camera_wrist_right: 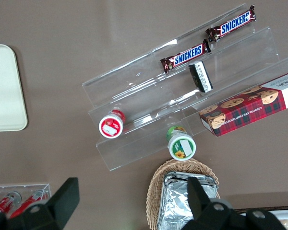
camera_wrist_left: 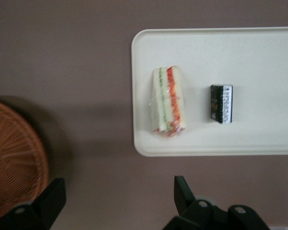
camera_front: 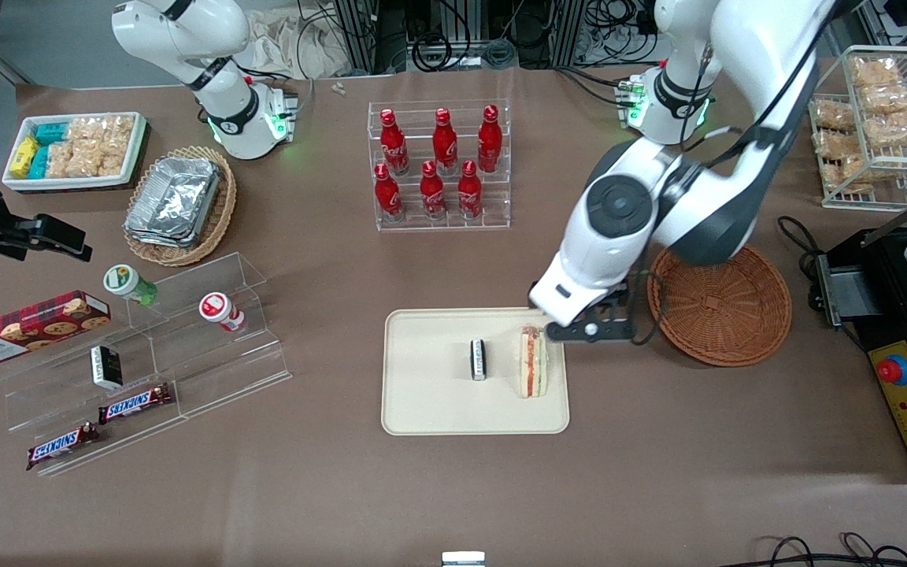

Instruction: Place sandwich from basket to tray

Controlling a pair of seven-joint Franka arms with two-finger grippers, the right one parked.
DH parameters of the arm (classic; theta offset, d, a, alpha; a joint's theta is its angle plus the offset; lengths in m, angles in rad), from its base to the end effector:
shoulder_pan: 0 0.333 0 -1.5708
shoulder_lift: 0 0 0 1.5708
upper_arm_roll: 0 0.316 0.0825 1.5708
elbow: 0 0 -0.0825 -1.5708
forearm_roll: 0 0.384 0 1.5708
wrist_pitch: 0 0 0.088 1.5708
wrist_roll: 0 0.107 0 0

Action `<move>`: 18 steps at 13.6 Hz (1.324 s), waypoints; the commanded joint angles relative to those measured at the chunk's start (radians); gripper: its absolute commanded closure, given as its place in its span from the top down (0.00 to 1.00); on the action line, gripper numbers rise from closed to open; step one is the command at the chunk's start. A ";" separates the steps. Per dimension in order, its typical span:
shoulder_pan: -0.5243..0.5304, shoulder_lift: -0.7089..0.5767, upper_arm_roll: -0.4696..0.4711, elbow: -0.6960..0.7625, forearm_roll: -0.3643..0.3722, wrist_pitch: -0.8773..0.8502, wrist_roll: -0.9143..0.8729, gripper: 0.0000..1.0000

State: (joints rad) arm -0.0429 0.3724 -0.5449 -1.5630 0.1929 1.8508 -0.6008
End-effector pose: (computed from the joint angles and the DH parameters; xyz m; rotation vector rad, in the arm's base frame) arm 0.5752 -0.3130 0.4525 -3.1297 0.0243 0.0424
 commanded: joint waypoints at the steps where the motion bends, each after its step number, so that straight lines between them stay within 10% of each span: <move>1: -0.001 -0.157 0.129 -0.034 -0.134 -0.096 0.184 1.00; 9: -0.023 -0.406 0.423 -0.104 -0.233 -0.265 0.440 1.00; 18: -0.035 -0.408 0.453 -0.080 -0.225 -0.226 0.420 1.00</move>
State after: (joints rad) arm -0.0618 -0.0892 -0.1012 -1.7288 -0.0244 1.6346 -0.1702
